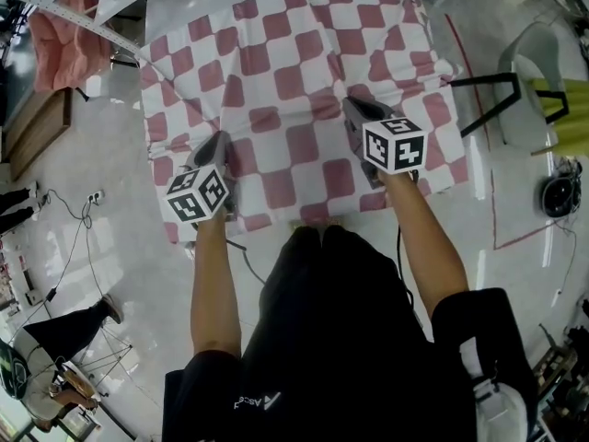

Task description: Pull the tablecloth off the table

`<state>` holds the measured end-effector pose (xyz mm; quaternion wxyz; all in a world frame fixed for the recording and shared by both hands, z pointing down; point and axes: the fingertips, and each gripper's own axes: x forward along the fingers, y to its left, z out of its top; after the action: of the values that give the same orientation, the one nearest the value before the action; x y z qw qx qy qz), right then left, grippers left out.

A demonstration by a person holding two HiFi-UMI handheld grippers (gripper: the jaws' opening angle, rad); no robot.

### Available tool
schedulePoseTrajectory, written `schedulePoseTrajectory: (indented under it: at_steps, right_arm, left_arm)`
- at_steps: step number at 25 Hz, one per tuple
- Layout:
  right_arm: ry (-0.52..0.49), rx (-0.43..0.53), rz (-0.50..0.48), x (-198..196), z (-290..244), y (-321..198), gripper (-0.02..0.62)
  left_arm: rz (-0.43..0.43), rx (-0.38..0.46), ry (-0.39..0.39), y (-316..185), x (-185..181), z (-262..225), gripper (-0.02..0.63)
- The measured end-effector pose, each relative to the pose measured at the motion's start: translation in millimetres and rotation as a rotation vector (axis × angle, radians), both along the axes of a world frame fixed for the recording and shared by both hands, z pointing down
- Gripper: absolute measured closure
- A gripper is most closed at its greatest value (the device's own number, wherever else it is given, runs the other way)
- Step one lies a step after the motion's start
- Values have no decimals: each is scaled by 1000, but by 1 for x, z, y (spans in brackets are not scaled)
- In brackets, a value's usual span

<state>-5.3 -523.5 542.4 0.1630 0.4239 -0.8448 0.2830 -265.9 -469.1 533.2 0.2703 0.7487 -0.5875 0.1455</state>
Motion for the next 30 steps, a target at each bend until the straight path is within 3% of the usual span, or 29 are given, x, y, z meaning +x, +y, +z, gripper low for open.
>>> schedulePoseTrajectory:
  at_steps: [9,17,24,30]
  right_arm:
    - [-158,61,-43,16,-40,70,589]
    - [-235,165,-77,16,-87,151,589]
    - [-266,251,-39,27,-127,157,589]
    - [-276,368,20,12,-179,254,589]
  left_arm:
    - [-60,172,54,60,12,-50,597]
    - [-93,330,164,147,3,-91,597]
    - [-65,448,199,164,7,-129,597]
    - [-2,568,221,262,-12,-187,597]
